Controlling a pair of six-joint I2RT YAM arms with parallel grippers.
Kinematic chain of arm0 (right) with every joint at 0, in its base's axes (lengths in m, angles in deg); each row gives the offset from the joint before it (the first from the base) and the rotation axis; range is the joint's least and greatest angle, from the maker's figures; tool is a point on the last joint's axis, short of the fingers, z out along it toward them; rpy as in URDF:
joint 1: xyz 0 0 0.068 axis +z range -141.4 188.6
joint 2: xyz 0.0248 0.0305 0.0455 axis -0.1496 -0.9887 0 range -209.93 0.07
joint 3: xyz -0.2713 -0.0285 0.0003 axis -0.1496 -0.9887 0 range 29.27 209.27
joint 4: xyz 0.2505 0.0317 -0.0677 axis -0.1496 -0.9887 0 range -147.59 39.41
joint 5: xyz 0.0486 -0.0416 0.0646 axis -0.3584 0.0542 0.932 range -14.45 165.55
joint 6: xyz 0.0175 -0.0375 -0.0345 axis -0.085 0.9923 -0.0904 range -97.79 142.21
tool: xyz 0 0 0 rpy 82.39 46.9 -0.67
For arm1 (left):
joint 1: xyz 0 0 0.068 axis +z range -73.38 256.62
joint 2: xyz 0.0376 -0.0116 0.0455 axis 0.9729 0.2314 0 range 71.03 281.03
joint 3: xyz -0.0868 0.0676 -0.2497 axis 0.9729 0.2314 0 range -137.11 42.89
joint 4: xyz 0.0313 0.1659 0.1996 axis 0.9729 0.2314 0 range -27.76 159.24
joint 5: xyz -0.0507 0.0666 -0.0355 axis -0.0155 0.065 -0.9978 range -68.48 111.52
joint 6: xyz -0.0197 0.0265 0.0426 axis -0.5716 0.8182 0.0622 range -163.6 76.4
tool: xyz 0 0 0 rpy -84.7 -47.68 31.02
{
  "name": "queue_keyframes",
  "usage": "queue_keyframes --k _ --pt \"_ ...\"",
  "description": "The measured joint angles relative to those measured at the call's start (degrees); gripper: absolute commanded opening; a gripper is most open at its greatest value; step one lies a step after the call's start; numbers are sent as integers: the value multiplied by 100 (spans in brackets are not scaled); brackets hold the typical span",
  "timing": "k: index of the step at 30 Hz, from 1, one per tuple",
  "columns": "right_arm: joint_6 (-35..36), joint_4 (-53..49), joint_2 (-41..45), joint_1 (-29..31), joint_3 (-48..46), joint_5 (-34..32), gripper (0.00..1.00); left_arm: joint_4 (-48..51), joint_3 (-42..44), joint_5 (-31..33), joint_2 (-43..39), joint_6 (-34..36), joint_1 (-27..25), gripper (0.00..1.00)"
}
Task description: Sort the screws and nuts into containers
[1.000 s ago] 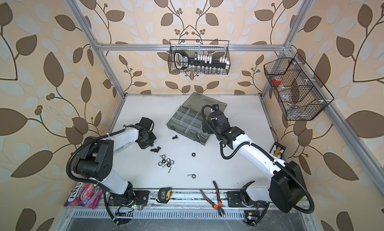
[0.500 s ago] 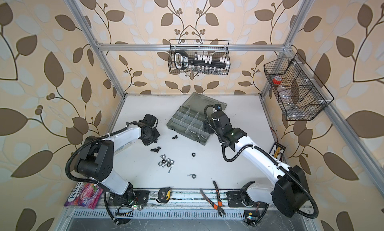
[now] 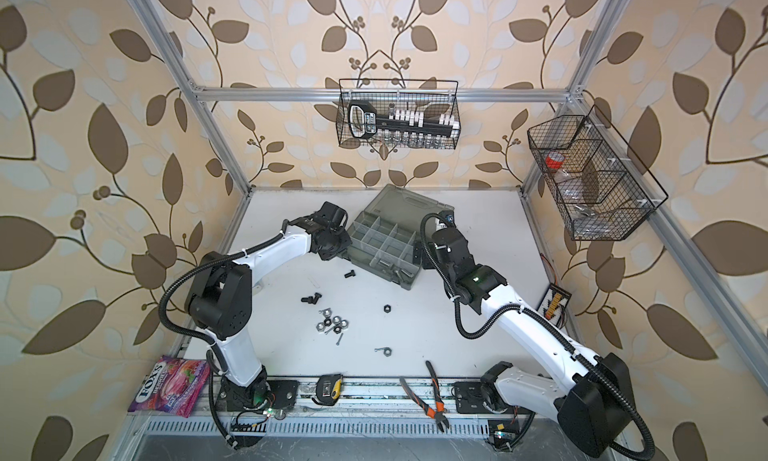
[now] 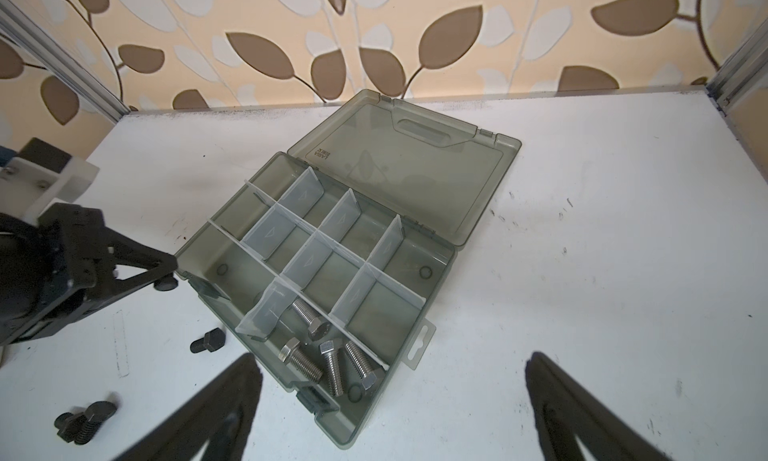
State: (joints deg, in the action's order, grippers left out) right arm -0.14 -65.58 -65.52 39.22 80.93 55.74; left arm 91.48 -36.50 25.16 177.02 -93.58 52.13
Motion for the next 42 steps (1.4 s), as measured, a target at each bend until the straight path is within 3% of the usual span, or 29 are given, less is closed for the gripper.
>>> queue_keyframes --k 5,17,25,31,34,36,38,42 --pt "-57 17 7 -2 -81 74 100 26 -365 0 382 -20 -72 0" --pt "-59 20 7 -4 -83 160 100 24 -581 -2 702 -175 -74 34" --pt "-59 22 33 -4 -83 160 100 4 -380 153 507 -48 -170 39" --pt "-59 22 33 -4 -83 160 100 -122 540 234 -439 654 -284 48" --pt "-61 22 33 -4 -83 157 100 -374 1207 125 -1045 1276 -372 51" --pt "-61 22 33 -4 -83 157 100 -575 1703 -9 -1419 1777 -400 58" --pt "-61 22 33 -4 -83 160 100 -656 2059 -144 -1631 2260 -411 66" --pt "-76 24 33 -4 -83 160 100 -761 2444 -365 -1690 3084 -404 68"
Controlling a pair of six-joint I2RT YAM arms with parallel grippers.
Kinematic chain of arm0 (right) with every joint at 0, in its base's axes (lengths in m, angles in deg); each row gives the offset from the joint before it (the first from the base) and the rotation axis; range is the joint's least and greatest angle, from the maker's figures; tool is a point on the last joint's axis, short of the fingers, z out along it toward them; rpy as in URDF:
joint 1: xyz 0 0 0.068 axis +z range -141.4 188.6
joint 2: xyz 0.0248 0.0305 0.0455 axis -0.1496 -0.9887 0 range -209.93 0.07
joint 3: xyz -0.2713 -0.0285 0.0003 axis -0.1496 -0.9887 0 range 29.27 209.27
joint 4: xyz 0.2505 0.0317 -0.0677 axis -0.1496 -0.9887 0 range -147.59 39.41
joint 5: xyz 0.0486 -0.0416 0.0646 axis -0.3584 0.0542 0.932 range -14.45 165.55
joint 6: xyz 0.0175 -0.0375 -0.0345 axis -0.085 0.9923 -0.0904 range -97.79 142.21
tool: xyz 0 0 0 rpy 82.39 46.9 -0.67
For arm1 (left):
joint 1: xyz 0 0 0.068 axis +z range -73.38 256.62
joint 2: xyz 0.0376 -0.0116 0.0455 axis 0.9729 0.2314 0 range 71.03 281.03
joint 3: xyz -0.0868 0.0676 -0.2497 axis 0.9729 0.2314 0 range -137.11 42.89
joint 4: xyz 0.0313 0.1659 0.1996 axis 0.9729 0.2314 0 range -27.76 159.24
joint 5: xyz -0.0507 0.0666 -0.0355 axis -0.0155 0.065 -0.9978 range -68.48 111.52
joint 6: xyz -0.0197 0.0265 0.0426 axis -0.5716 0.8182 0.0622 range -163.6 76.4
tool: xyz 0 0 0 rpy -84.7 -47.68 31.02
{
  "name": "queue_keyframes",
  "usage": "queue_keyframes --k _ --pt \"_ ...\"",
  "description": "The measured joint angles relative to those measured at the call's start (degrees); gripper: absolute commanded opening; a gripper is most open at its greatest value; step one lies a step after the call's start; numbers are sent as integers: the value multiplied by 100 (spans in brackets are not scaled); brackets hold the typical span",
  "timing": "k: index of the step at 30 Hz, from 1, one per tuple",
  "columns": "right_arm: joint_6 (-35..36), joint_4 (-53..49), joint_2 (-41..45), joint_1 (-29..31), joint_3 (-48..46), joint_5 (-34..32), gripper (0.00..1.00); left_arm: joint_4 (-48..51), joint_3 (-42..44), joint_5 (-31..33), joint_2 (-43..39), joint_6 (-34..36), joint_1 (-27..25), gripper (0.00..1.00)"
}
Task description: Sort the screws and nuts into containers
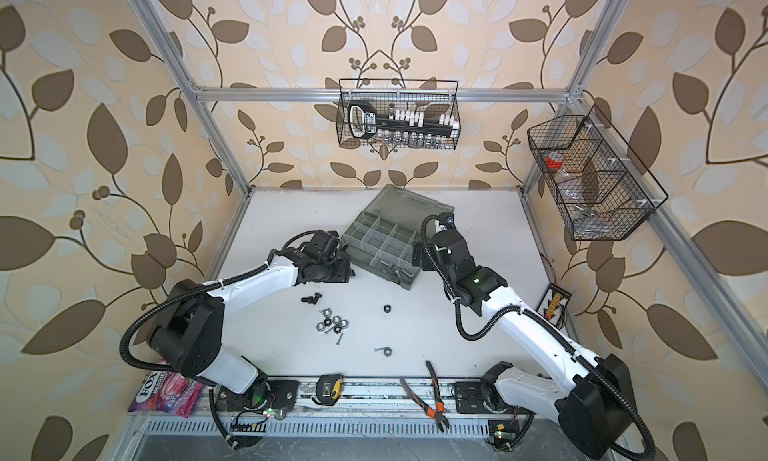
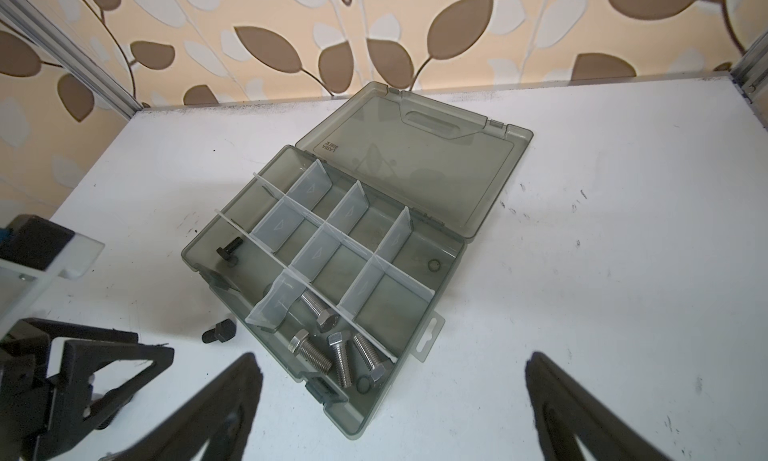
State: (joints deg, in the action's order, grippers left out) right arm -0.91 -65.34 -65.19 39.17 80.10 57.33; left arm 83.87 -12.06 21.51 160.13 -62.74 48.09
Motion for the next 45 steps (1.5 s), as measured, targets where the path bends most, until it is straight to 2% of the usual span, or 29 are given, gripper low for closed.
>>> queue_keyframes --k 8,16,27,35,45 --pt "-26 0 0 0 0 2 100 -293 59 -243 98 1224 0 67" --pt "-24 -2 0 0 0 0 100 -214 -455 -411 994 1878 0 66" --pt "-24 -2 0 0 0 -2 100 -216 -855 -249 1366 1891 0 64" --pt "-24 -2 -2 0 0 -4 99 -214 -935 -315 1652 1751 0 55" --pt "-22 -2 -11 0 0 -4 99 -313 -835 -437 1635 1482 -70 44"
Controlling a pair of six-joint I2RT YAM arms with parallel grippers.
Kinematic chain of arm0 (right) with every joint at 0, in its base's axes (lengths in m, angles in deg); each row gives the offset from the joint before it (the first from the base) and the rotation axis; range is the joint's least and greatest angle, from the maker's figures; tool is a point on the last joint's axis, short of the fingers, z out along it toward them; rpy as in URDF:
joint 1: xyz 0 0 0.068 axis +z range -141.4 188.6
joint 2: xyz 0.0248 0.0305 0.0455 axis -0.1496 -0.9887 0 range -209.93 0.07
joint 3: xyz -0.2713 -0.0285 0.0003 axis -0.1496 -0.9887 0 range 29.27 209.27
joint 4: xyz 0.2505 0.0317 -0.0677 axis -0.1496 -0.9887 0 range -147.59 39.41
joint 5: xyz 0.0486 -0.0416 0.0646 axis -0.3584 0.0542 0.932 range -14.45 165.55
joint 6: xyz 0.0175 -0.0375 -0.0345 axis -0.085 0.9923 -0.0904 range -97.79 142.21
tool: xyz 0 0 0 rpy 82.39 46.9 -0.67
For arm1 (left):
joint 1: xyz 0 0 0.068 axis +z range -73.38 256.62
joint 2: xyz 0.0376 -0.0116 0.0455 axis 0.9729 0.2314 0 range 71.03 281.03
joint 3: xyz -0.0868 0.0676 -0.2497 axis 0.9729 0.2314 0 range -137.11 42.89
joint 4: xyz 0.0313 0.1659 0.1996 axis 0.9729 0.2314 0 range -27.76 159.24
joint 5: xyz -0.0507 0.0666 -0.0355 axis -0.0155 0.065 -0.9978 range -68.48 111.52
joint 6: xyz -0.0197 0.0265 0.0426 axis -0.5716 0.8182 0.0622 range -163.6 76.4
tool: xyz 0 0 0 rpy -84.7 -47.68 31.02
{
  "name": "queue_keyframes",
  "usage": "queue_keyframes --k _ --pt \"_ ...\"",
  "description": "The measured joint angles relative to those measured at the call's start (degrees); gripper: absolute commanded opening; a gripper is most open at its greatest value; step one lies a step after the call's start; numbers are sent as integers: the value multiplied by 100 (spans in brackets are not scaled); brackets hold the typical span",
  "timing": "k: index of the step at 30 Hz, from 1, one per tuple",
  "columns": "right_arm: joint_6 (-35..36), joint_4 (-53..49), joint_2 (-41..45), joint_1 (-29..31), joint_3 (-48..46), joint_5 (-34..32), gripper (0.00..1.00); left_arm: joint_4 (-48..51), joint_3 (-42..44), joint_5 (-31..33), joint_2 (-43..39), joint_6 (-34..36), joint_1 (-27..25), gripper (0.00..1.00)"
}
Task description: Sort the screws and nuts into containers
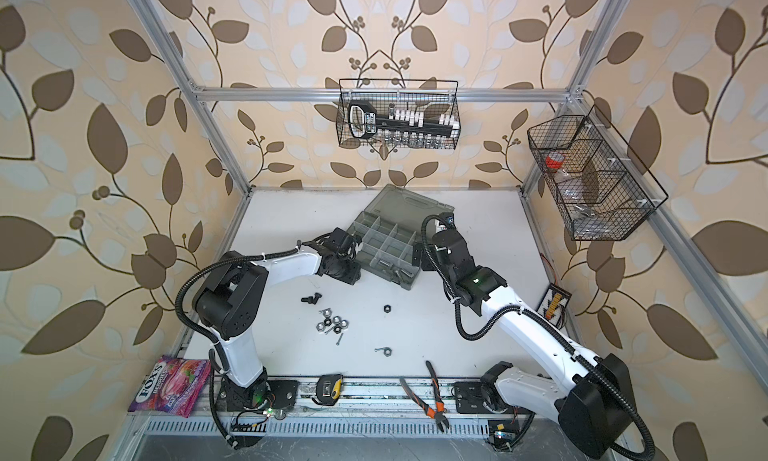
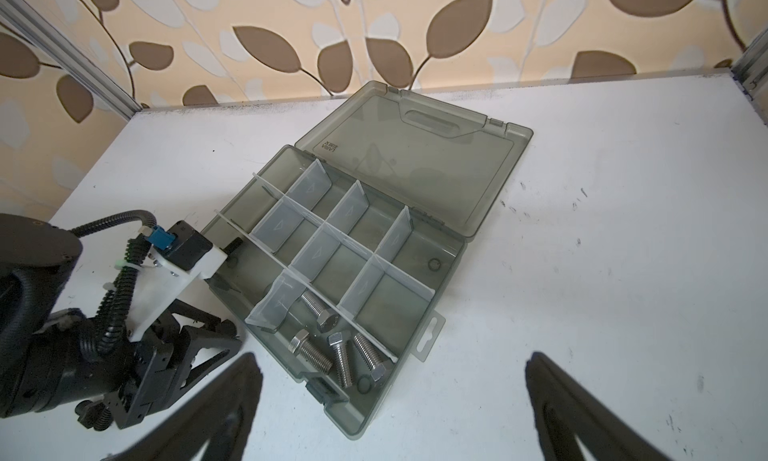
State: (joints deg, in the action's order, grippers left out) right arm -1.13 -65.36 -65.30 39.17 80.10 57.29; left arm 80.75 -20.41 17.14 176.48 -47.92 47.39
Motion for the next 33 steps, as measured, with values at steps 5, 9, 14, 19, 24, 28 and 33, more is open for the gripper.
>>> queue_keyframes --k 5,9,14,19,24,28,33 --pt "0 0 -2 0 0 2 100 -76 131 -2 -83 -81 -120 42" --pt "0 0 -2 0 0 4 100 -94 170 17 -111 -164 -214 37" --pt "0 0 -2 0 0 4 100 -74 173 107 -111 -306 -236 29" --pt "0 0 -2 0 0 2 100 -61 173 306 -105 -461 -236 21" --pt "0 0 -2 0 0 2 100 -46 153 387 -94 -588 -236 6" --pt "2 0 -2 0 0 2 100 -48 153 402 -96 -664 -236 4" --pt "2 0 -2 0 0 2 100 52 291 439 -262 -752 -236 5"
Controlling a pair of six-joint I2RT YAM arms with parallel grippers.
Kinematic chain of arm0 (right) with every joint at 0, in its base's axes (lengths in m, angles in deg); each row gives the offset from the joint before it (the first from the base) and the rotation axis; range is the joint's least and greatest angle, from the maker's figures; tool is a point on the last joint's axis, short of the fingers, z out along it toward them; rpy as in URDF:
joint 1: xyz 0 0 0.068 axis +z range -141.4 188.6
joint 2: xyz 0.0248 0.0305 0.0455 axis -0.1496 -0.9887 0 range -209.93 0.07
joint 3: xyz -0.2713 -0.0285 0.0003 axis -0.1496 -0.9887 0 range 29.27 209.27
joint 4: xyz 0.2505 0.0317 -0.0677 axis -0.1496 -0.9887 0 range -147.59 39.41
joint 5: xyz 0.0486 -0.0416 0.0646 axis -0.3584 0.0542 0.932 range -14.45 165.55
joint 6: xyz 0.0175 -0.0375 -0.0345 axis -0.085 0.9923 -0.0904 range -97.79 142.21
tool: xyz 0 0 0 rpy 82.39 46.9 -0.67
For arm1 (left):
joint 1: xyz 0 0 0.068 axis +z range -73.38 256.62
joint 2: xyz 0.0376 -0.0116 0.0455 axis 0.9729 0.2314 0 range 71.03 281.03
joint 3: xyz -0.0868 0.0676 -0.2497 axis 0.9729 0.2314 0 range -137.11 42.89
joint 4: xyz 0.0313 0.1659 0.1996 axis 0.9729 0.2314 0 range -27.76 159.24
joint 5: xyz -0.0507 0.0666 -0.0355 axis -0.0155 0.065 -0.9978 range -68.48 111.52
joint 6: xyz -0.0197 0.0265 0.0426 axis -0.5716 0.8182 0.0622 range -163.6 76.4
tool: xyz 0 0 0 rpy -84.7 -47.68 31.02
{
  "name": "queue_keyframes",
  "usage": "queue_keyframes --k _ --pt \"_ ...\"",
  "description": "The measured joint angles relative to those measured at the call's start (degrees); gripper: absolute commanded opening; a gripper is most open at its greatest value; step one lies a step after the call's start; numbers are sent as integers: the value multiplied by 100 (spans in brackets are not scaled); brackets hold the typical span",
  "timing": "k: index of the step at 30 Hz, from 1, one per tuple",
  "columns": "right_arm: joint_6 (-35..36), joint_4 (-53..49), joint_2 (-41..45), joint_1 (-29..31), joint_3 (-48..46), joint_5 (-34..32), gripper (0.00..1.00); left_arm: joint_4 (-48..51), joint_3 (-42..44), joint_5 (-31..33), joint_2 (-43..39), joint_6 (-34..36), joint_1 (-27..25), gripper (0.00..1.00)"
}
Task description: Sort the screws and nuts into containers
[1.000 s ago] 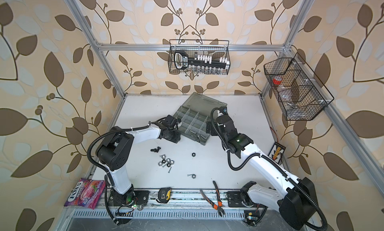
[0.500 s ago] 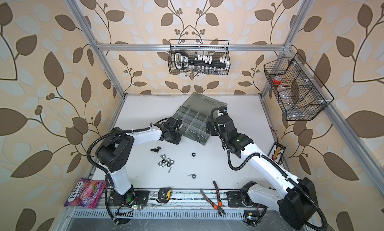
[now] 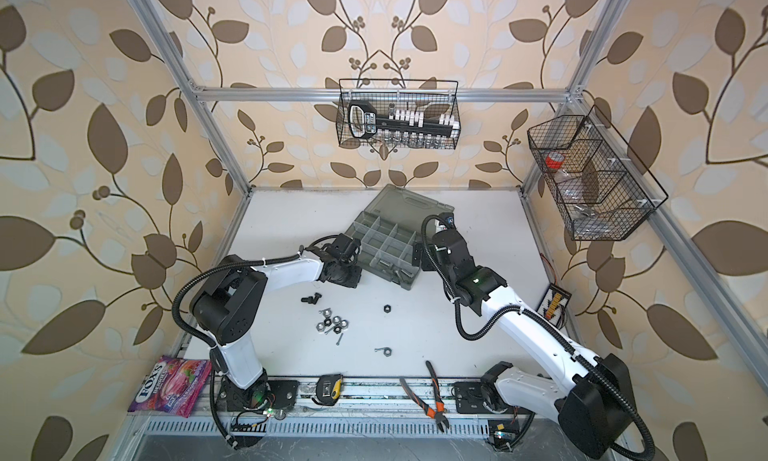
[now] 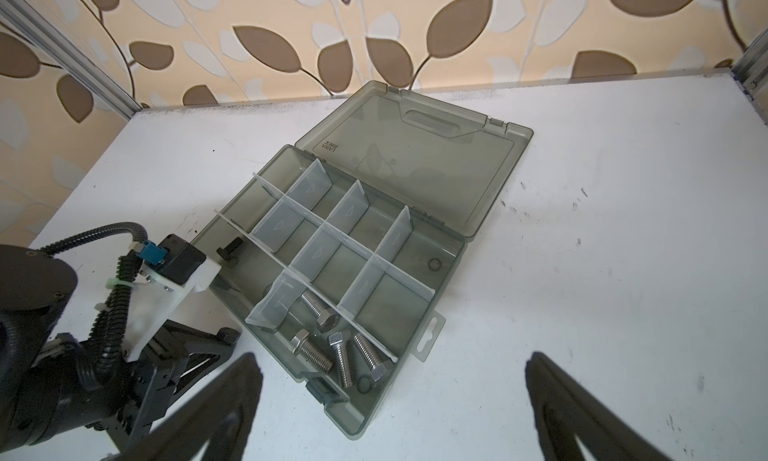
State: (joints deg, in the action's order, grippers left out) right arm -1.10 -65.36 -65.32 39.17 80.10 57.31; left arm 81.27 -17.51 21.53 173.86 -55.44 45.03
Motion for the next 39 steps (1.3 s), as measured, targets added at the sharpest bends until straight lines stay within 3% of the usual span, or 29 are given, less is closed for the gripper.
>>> queue_keyframes --k 10,20,32,39 --pt "0 0 0 0 0 2 100 396 -254 17 -717 -170 0 5" --pt "-2 0 11 0 0 2 100 669 -1733 42 44 -219 0 5" --pt "-2 0 22 0 -2 -2 100 949 -2017 46 793 -304 0 11" --pt "-2 2 258 0 -219 -96 100 1069 -2371 33 1029 -350 0 25"
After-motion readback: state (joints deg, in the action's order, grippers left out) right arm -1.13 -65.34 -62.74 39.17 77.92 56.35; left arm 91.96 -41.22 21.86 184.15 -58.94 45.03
